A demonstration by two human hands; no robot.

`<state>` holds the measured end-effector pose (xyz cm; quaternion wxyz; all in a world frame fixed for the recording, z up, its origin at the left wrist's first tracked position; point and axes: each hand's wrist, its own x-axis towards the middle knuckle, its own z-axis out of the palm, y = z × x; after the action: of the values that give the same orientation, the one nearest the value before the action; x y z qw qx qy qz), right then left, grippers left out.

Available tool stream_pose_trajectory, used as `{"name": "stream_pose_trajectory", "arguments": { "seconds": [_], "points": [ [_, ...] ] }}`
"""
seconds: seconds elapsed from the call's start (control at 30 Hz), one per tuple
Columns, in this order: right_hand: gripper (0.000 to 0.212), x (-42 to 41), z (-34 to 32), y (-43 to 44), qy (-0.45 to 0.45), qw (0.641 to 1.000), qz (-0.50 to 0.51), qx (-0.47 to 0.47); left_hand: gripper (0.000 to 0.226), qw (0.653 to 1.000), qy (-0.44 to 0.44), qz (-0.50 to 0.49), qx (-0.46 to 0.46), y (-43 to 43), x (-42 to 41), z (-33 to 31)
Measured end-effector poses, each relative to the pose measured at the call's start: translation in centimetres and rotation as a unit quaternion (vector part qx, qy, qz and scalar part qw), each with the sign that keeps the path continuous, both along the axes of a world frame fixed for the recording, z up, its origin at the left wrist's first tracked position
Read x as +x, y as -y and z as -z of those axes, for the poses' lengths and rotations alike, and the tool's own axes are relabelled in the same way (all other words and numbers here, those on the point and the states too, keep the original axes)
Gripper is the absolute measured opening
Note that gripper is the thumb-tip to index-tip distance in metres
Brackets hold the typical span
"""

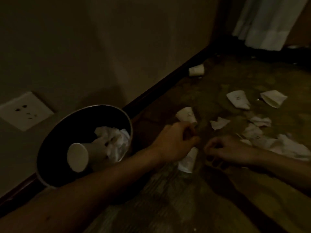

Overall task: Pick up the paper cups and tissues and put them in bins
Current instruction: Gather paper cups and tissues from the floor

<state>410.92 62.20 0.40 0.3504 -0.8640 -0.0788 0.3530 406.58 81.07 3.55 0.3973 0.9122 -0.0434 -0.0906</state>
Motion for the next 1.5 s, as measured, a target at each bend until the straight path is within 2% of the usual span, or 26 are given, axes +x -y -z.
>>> {"name": "stream_pose_trajectory", "arguments": {
  "seconds": [0.13, 0.27, 0.5, 0.63, 0.7, 0.8, 0.9, 0.97, 1.13, 1.23, 1.37, 1.43, 1.5],
  "points": [
    [0.017, -0.3, 4.8, 0.5, -0.027, 0.999, 0.023, 0.025, 0.037, 0.995, -0.089, -0.032, 0.021, 1.6, 1.0, 5.6],
    [0.028, -0.7, 8.1, 0.2, -0.008, 0.999, 0.025, 0.03, 0.051, 0.985, -0.151, -0.07, 0.05, 1.4, 1.5, 10.0],
    [0.037, -1.1, 10.3, -0.2, -0.03, 0.996, 0.062, 0.057, 0.071, 0.972, -0.192, -0.136, -0.021, 1.3, 2.7, 14.3],
    [0.038, -1.5, 10.9, 0.3, -0.049, 0.99, 0.102, 0.08, 0.073, 0.966, -0.2, -0.159, -0.05, 1.5, 2.5, 15.6],
    [0.038, -2.0, 11.1, 0.4, -0.092, 0.981, 0.136, 0.104, 0.076, 0.961, -0.21, -0.162, -0.072, 1.7, 2.2, 16.0],
    [0.041, -2.6, 11.3, 0.2, -0.17, 0.949, 0.215, 0.157, 0.077, 0.962, -0.209, -0.157, -0.076, 2.2, 2.0, 16.4],
    [0.039, -2.8, 11.6, 0.4, -0.202, 0.92, 0.269, 0.2, 0.078, 0.967, -0.2, -0.144, -0.07, 2.6, 2.1, 16.3],
    [0.041, -2.9, 11.5, 0.8, -0.197, 0.906, 0.301, 0.222, 0.078, 0.972, -0.193, -0.124, -0.06, 3.2, 2.2, 15.6],
    [0.062, -2.4, 11.1, 2.7, -0.134, 0.888, 0.379, 0.225, 0.071, 0.991, -0.129, -0.026, -0.005, 5.6, 3.5, 12.0],
    [0.089, -1.9, 10.7, 3.9, -0.12, 0.852, 0.432, 0.271, 0.07, 0.991, -0.099, 0.072, 0.05, 7.6, 4.9, 8.8],
    [0.127, -1.7, 9.8, 5.8, -0.113, 0.801, 0.501, 0.308, 0.067, 0.971, -0.089, 0.206, 0.084, 10.6, 6.6, 5.2],
    [0.127, -2.2, 9.8, 7.5, -0.109, 0.772, 0.523, 0.344, 0.058, 0.955, -0.109, 0.26, 0.09, 12.1, 7.1, 4.1],
    [0.113, -3.2, 10.1, 9.2, -0.1, 0.757, 0.542, 0.351, 0.053, 0.937, -0.126, 0.309, 0.103, 13.4, 7.9, 3.7]
  ]
}}
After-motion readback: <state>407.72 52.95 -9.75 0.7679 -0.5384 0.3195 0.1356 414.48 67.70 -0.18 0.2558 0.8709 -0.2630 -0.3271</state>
